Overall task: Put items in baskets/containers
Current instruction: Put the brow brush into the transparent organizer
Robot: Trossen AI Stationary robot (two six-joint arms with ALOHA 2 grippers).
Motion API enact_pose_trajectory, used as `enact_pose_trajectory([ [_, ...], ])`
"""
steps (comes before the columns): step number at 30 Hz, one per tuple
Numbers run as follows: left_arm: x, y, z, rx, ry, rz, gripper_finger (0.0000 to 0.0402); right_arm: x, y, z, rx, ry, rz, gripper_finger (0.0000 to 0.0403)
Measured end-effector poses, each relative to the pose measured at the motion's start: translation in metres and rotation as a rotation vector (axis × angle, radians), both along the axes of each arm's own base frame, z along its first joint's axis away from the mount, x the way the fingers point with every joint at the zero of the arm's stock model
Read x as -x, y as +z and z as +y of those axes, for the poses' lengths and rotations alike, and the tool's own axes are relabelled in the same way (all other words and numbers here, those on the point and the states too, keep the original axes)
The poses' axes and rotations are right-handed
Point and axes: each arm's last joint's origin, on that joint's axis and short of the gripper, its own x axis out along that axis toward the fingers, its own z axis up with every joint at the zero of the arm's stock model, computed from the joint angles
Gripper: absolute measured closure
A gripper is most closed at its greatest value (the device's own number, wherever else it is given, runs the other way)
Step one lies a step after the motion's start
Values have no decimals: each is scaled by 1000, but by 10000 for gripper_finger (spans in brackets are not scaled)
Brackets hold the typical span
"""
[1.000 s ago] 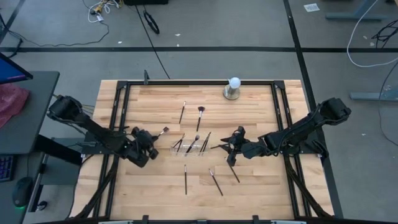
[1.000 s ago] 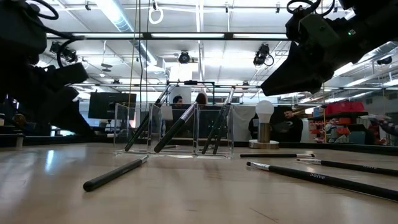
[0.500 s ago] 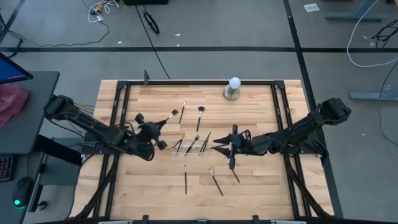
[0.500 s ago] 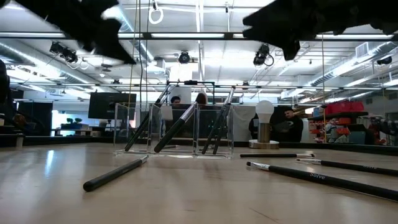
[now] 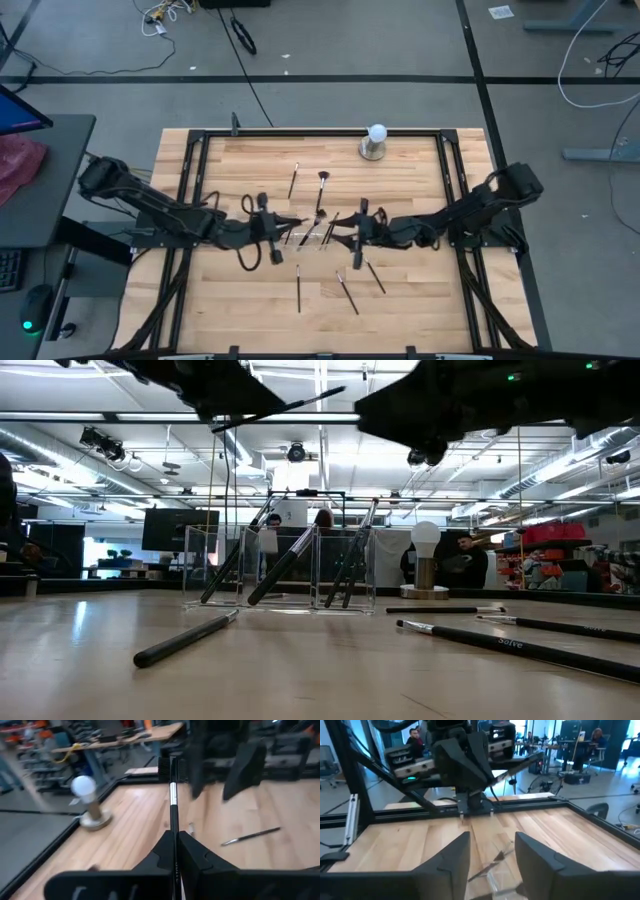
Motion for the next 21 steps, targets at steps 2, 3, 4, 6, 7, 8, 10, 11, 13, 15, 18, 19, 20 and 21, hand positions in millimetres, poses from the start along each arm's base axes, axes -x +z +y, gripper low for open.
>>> enact_pose_trajectory([
  [2,-8,-2,0,5,-34,-34,391,-12,-2,0,1,-14,-6,227],
  [3,-11,-4,0,-1,-47,-40,392,-18,-3,-1,0,-27,-12,218],
  [4,-14,-6,0,-6,-53,-41,394,-24,-2,-1,-3,-35,-25,209],
  [6,-18,-9,1,-8,-51,-48,395,-33,1,-1,-8,-45,-48,195],
  [7,-19,-10,2,-9,-46,-46,395,-36,2,-1,-12,-47,-60,190],
  [8,-20,-11,2,-10,-41,-45,395,-38,4,-1,-20,-47,-73,187],
  [10,-22,-13,3,-13,-36,-44,391,-40,8,0,-38,-60,-96,185],
  [11,-22,-13,3,-14,-37,-44,391,-40,10,0,-53,-73,-106,185],
  [13,-22,-13,3,-21,-38,-46,391,-40,12,-1,-56,-93,-121,191],
  [15,-22,-13,2,-23,-39,-46,394,-40,14,-1,-58,-97,-142,203],
  [18,-22,-12,2,-23,-40,-49,393,-41,14,-1,-57,-98,-140,232],
  [19,-22,-12,2,-23,-40,-51,391,-41,14,-1,-56,-98,-140,244],
  [20,-22,-12,2,-22,-40,-52,389,-41,14,-1,-57,-98,-140,258],
  [21,-22,-12,2,-22,-40,-51,388,-41,14,-1,-57,-98,-138,272],
])
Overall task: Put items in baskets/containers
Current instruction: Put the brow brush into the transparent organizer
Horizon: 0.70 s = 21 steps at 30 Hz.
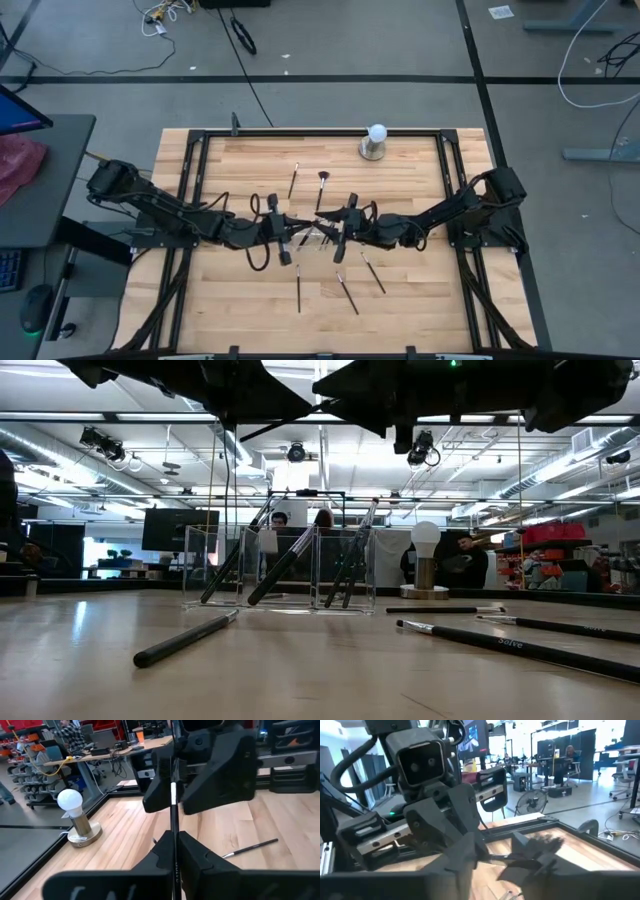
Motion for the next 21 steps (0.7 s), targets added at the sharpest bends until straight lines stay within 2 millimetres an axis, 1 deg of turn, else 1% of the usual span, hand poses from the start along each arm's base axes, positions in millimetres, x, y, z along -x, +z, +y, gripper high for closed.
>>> enact_pose_trajectory([
  [4,0,0,0,3,-1,-1,385,0,0,0,11,3,4,338],
  [7,0,0,0,3,0,0,376,1,-1,3,40,9,23,384],
  [8,0,0,0,-1,-1,1,369,1,-1,3,51,9,36,389],
  [10,0,0,0,-21,-10,8,350,3,1,4,57,-2,55,387],
  [13,1,2,-1,-41,-18,9,312,10,13,1,31,-11,91,378],
  [15,3,4,-2,-45,-20,5,285,16,22,0,24,-9,161,382],
  [18,9,7,-3,-65,8,20,251,22,40,-1,13,16,270,390],
  [21,18,13,-6,-89,57,34,229,20,56,0,13,54,378,390],
])
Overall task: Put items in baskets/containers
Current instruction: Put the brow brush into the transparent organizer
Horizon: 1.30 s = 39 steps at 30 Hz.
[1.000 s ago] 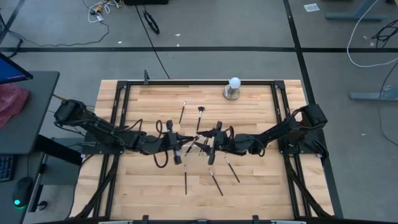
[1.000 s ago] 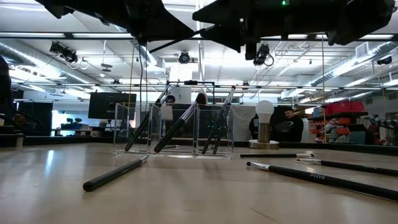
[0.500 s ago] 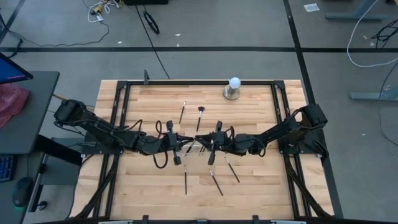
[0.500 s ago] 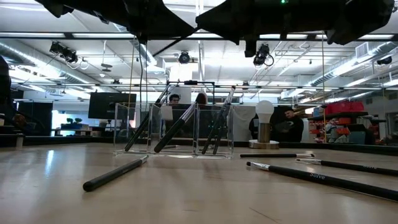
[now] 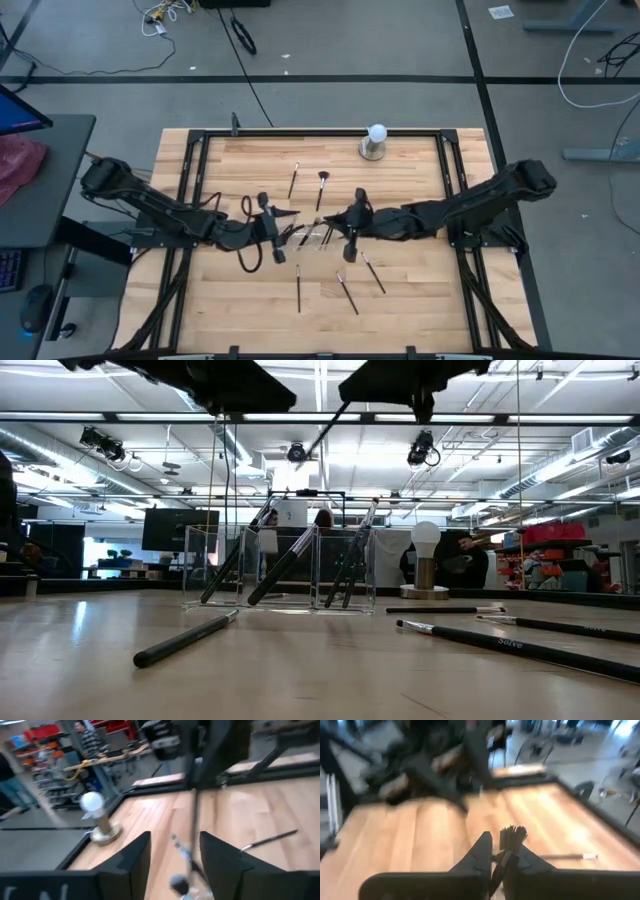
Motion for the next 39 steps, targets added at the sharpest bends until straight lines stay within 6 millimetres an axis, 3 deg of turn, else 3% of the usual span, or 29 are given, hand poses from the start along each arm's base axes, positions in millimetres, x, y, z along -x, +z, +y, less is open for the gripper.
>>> enact_pose_trajectory([
  [6,26,11,-8,-10,82,25,220,-13,15,-6,-49,97,127,386],
  [12,55,7,-6,53,164,96,229,-26,6,-21,-120,107,149,386],
  [18,73,-11,3,164,264,197,232,-42,-14,-31,-179,133,168,387],
  [23,79,-21,6,207,336,236,232,-50,-28,-35,-216,159,191,387],
  [32,80,-20,7,197,363,213,232,-75,-39,-32,-223,184,220,387],
  [39,79,-20,7,198,363,211,232,-81,-55,-37,-243,153,257,387],
])
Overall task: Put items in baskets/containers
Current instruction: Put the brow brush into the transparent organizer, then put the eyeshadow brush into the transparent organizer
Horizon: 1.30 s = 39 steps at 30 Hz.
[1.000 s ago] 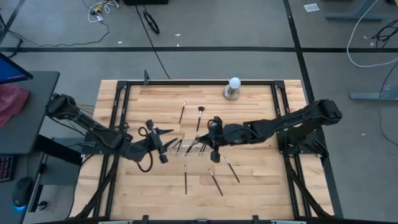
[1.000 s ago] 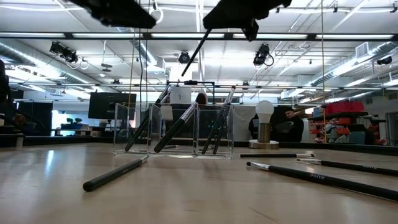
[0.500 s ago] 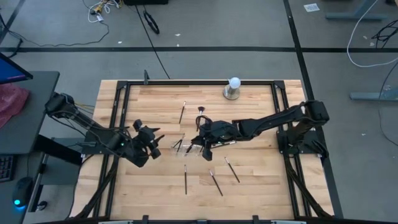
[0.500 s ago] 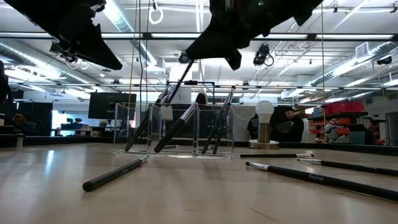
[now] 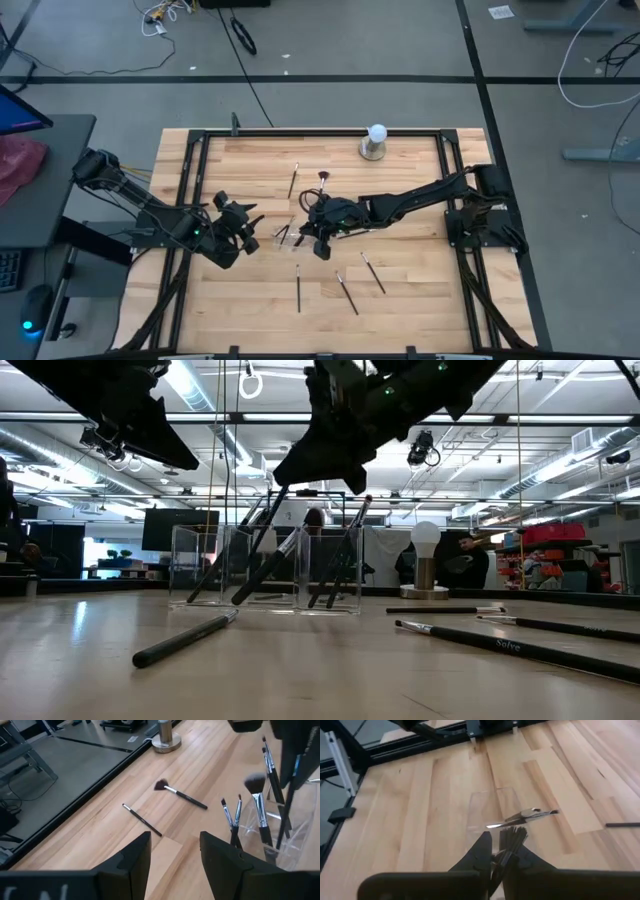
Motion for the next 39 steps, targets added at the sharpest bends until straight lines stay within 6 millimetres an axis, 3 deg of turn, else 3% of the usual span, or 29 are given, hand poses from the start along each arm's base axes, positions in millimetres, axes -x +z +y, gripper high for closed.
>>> enact_pose_trajectory([
  [11,0,0,0,0,1,-3,232,-1,-2,-2,4,-3,4,386],
  [20,0,0,0,3,1,-6,232,-7,-23,-1,10,-2,47,378],
  [31,-1,1,0,5,1,-9,232,-9,-27,-1,36,-14,42,306],
  [39,-1,1,0,9,3,-12,232,-8,-16,-12,43,-44,10,253],
])
